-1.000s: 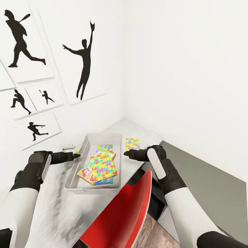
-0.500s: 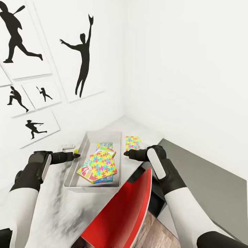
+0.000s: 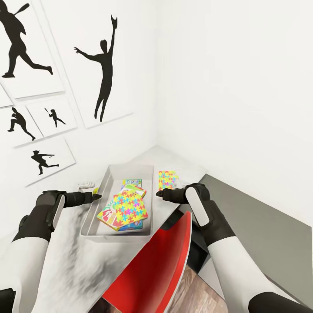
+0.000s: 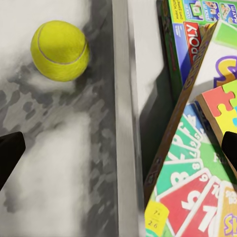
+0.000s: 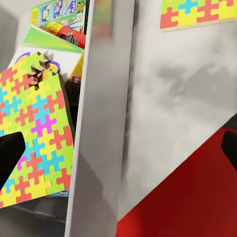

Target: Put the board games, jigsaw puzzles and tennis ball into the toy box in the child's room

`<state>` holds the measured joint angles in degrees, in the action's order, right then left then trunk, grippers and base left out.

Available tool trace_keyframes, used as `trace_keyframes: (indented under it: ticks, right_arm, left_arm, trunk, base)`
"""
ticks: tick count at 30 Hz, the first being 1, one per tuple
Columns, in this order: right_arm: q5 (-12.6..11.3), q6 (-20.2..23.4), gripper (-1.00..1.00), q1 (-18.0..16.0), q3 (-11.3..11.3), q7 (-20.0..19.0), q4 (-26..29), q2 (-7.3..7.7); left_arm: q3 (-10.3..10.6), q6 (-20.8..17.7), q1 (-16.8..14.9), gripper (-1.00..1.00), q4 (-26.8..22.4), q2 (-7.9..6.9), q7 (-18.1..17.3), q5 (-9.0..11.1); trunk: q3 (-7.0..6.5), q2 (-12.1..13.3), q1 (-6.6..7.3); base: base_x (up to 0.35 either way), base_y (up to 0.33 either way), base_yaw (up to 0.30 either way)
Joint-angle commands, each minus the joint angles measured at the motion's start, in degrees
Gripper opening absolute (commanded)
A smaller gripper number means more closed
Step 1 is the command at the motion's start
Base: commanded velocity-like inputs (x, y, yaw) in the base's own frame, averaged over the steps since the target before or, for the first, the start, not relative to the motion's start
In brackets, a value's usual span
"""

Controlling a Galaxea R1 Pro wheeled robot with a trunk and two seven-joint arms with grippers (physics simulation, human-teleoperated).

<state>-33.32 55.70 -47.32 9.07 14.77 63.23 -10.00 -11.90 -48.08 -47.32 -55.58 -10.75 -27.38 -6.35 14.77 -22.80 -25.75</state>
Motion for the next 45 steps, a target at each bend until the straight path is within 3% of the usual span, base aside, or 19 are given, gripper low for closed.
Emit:
trace_keyframes:
  ticks: [1,12,45]
  right_arm:
    - [-0.6,0.1,1.00,-0.1,0.1,0.6,0.0,0.00]
    - [-0.4,-1.0,1.00,-0.1,2.5,0.6,0.0,0.00]
    - [-0.5,-2.2,1.00,-0.1,3.1,0.5,0.0,0.00]
  left_arm:
    - [-0.1,-0.2,-0.1,1.00,-0.1,0.02,-0.6,-0.6]
    - [-0.1,-0.2,-0.1,1.00,-0.1,0.03,-0.6,-0.6]
    - [-0.2,-0.2,-0.1,1.00,-0.1,0.13,-0.9,-0.4]
  trunk:
    - [0.12,-0.1,-0.03]
    - [0.24,-0.1,-0.03]
    - [0.33,-0.1,-0.03]
  base:
    - [0.000,0.000,0.017]
    - [0.000,0.000,0.124]
    - [0.000,0.000,0.025]
